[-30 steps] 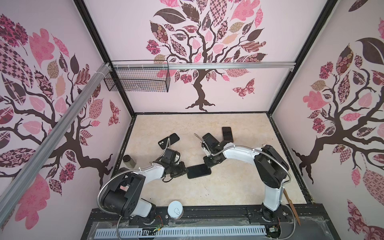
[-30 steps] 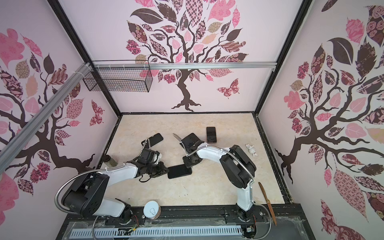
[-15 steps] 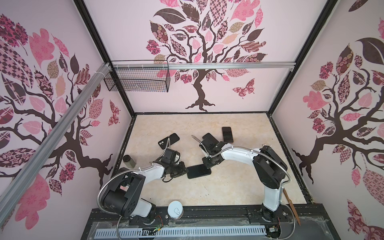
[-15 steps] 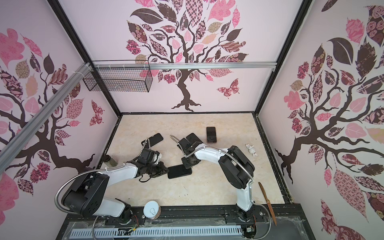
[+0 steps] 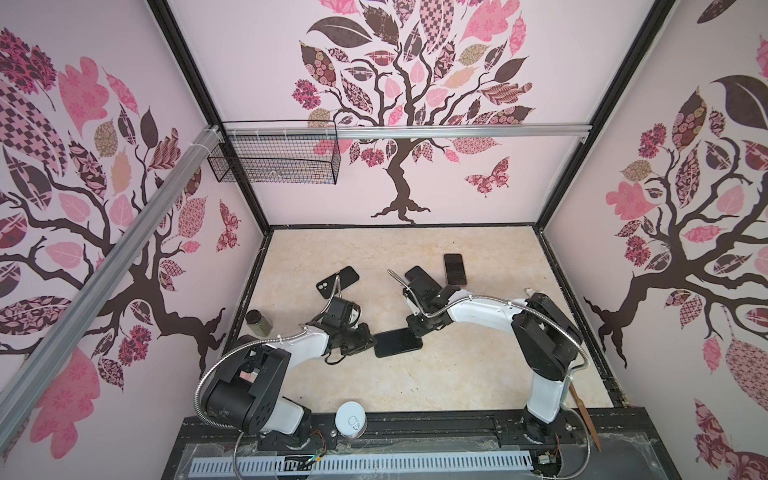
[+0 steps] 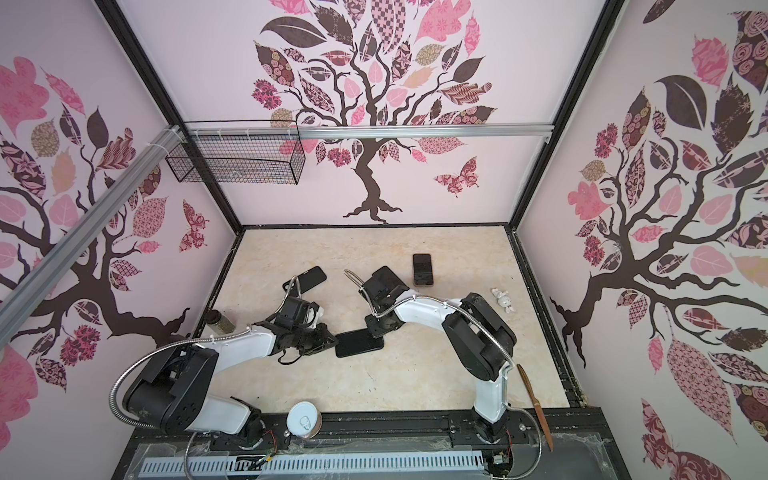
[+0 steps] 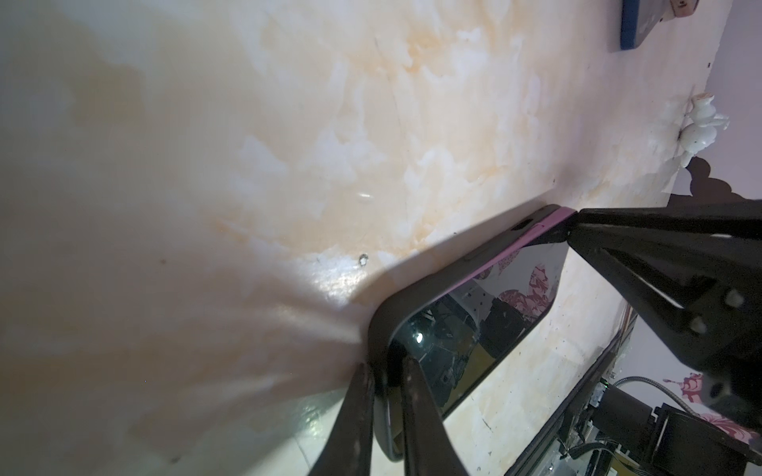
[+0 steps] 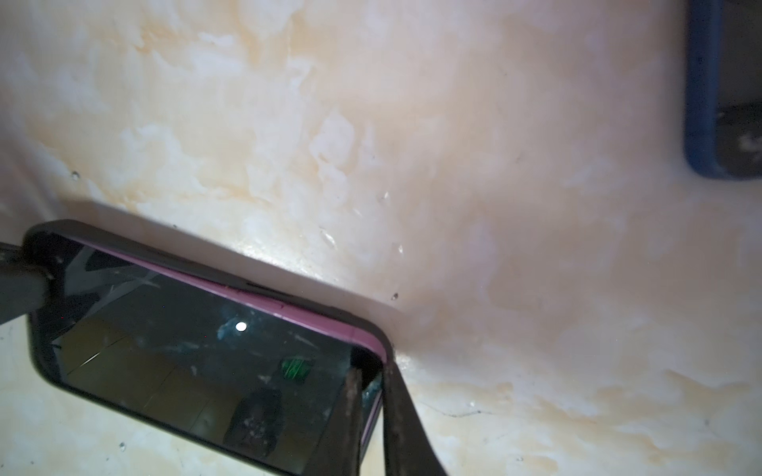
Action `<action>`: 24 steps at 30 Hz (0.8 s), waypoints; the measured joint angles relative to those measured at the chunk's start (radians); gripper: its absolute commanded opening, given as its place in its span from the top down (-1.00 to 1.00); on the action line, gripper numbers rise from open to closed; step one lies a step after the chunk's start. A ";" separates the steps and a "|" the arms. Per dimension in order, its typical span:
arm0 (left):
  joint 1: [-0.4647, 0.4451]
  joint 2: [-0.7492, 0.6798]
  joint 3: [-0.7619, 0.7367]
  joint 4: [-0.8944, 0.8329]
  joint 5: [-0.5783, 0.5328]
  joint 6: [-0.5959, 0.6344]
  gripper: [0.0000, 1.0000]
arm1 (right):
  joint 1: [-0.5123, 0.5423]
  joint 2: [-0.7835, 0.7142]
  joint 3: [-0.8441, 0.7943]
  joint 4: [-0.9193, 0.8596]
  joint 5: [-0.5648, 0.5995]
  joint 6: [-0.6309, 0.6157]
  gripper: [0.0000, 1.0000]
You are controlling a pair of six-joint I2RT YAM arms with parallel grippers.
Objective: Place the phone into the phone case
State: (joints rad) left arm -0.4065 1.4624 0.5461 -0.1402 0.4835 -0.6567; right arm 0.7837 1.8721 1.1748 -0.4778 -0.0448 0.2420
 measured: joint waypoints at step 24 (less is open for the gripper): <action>-0.008 0.106 0.106 0.000 0.014 0.074 0.47 | -0.170 -0.216 -0.286 0.106 -0.301 0.029 -0.02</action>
State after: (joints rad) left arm -0.4141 1.5688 0.6521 -0.1406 0.4980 -0.5827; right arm 0.6140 1.6558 0.8890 -0.3714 -0.3462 0.2707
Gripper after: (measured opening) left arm 0.274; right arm 0.520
